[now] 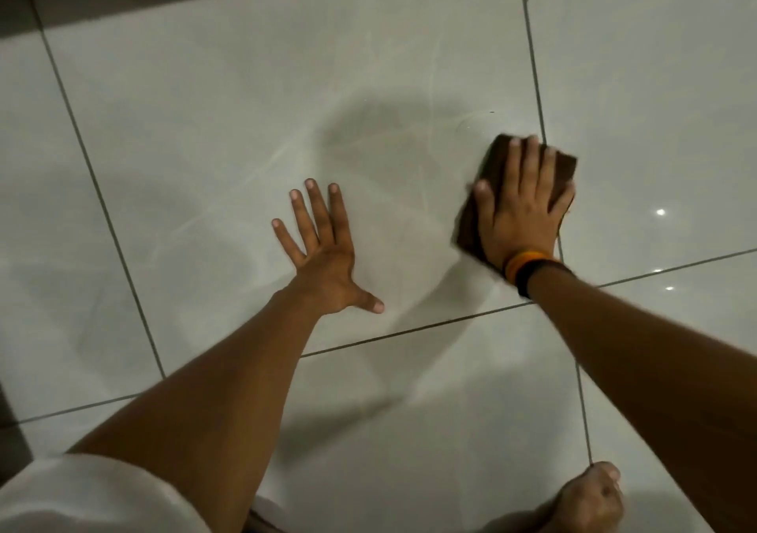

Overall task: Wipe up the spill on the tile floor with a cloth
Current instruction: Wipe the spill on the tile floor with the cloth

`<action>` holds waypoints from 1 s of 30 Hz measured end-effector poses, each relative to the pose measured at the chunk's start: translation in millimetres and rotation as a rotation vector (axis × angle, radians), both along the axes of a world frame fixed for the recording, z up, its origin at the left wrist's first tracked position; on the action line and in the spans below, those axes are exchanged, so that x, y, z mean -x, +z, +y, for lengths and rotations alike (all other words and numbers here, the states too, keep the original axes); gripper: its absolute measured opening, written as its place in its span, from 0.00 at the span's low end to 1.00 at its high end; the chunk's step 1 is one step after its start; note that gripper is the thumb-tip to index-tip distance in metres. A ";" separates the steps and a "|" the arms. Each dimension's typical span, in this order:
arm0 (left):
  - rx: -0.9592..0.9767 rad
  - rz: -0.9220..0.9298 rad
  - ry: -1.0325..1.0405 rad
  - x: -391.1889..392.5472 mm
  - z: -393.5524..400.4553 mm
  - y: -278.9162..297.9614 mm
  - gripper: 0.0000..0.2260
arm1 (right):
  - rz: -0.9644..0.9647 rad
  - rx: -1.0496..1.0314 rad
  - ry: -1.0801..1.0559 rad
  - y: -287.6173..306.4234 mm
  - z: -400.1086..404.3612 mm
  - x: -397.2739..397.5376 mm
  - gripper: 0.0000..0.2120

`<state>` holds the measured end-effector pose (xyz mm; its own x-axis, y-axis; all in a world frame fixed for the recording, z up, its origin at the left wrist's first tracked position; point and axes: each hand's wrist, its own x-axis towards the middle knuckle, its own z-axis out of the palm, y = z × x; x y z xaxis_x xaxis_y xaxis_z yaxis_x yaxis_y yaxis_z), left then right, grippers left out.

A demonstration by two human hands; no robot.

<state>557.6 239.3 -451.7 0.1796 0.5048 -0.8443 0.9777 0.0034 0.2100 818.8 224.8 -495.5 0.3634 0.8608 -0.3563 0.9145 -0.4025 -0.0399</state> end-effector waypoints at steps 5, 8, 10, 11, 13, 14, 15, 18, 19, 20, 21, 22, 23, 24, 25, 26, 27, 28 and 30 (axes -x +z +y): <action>-0.027 -0.011 -0.011 0.8 -1.0 -1.9 0.82 | 0.027 -0.080 0.011 -5.9 88.8 56.2 0.35; -0.032 -0.013 0.001 -2.4 0.4 1.7 0.82 | 0.049 -0.035 0.467 1.7 49.1 76.3 0.34; -0.021 -0.014 -0.003 -3.2 0.9 3.3 0.82 | 0.076 0.029 0.679 8.4 2.1 57.4 0.34; -0.005 -0.015 0.000 -2.8 1.8 3.2 0.82 | 0.084 0.066 0.730 10.4 -16.5 41.1 0.34; 0.013 0.000 0.001 -0.8 1.7 3.2 0.81 | 0.076 0.108 0.711 13.1 -29.5 11.7 0.34; 0.013 0.009 -0.006 -0.1 0.8 3.1 0.81 | 0.058 0.112 0.638 11.3 -25.5 3.0 0.34; 0.010 0.013 -0.011 0.2 0.0 2.3 0.81 | 0.046 0.107 0.523 8.1 -15.0 0.7 0.34; -0.010 -0.003 -0.003 2.8 -1.4 -0.5 0.81 | 0.032 0.014 0.119 0.3 40.4 31.9 0.35; -0.014 -0.008 -0.001 2.9 -1.3 -1.0 0.82 | 0.031 -0.011 0.032 -1.1 59.5 48.4 0.36; -0.018 -0.009 0.002 2.9 -1.6 -1.9 0.82 | 0.033 -0.030 0.007 -1.2 74.7 66.2 0.36; -0.025 -0.004 0.005 2.6 -2.4 -2.9 0.82 | 0.038 -0.045 0.053 -1.4 84.0 83.8 0.36; -0.033 0.001 0.011 1.9 -2.7 -3.7 0.82 | 0.049 -0.061 0.163 -1.3 86.7 99.6 0.36; -0.040 0.001 0.018 1.3 -3.1 -4.5 0.82 | 0.064 -0.068 0.316 -1.5 81.5 111.4 0.35; -0.050 -0.008 0.024 1.7 -3.9 -4.2 0.82 | 0.086 -0.065 0.476 -1.3 68.8 118.1 0.34; -0.067 -0.027 0.028 2.7 -5.5 -3.4 0.82 | 0.102 -0.054 0.604 -0.1 50.9 118.1 0.33; -0.093 -0.054 0.030 3.8 -7.4 -2.0 0.82 | 0.109 -0.033 0.679 1.7 29.3 112.0 0.32; -0.125 -0.078 0.041 6.7 -9.1 -0.5 0.81 | 0.111 -0.006 0.709 3.6 5.0 101.7 0.32; -0.156 -0.087 0.066 13.3 -11.5 0.8 0.80 | 0.112 0.019 0.702 5.2 -19.5 89.2 0.32; -0.178 -0.034 0.153 34.7 -18.4 3.0 0.79 | 0.088 0.060 0.594 8.1 -59.5 60.9 0.32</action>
